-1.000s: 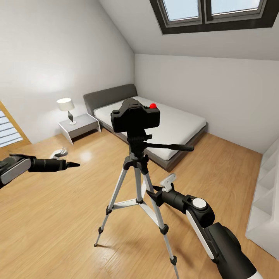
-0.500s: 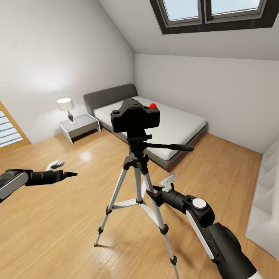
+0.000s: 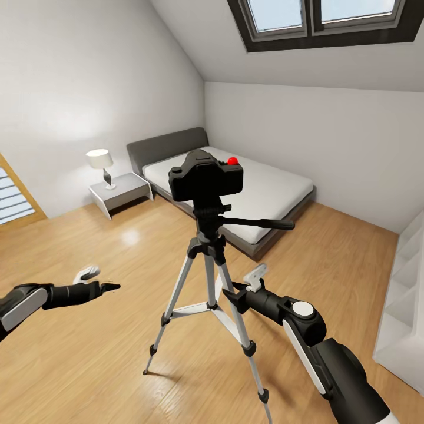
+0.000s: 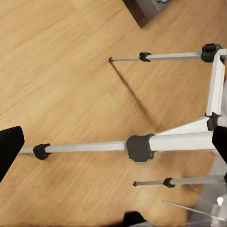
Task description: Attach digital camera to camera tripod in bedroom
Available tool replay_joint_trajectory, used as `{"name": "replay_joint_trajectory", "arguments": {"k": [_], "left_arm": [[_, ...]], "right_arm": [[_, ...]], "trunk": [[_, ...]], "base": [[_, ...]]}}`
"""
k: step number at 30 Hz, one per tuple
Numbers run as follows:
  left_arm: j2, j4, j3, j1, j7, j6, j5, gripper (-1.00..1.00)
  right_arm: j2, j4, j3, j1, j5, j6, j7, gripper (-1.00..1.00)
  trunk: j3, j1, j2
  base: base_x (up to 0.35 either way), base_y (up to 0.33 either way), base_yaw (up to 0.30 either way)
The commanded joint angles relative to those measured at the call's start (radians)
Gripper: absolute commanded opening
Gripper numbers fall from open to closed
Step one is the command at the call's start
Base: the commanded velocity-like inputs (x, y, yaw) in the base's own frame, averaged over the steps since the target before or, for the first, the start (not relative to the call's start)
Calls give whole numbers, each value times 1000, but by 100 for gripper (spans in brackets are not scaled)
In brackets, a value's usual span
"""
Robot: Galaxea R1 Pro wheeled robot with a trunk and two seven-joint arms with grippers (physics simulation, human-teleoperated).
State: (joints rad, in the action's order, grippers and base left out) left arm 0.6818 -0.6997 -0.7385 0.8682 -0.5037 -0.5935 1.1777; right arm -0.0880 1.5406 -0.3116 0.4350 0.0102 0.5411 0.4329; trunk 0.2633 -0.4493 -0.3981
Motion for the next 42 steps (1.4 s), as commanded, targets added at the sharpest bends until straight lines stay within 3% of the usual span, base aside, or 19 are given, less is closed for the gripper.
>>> {"name": "replay_joint_trajectory", "arguments": {"k": [1,5,6,9,22,31,42], "left_arm": [[-5,1,-4,-12,0,8,8,100],[-22,2,-3,-55,1,39,7,100],[-28,2,-2,-69,1,49,7,100],[-48,3,-1,-123,2,90,7,100],[-117,26,2,-265,3,220,7,100],[-134,72,2,-291,2,261,8,100],[-135,91,4,-305,2,271,8,100]], "right_arm": [[-1,-61,-1,1,-21,8,2,-100],[-1,-60,-1,1,-21,8,1,-100],[-1,-60,-1,1,-21,8,1,100],[-1,-60,-1,1,-20,8,1,100],[-1,-60,0,1,-20,7,2,100],[-1,-59,1,1,-19,7,4,100],[-2,-58,2,1,-20,7,2,100]], "trunk": [[2,-1,-2],[2,-1,-2],[2,-1,-2],[2,-1,-2],[2,-1,-2],[2,-1,-2],[2,-1,-2]], "base": [[0,0,0],[0,0,0],[0,0,0],[0,0,0],[0,0,0],[0,0,0],[-5,0,0]]}}
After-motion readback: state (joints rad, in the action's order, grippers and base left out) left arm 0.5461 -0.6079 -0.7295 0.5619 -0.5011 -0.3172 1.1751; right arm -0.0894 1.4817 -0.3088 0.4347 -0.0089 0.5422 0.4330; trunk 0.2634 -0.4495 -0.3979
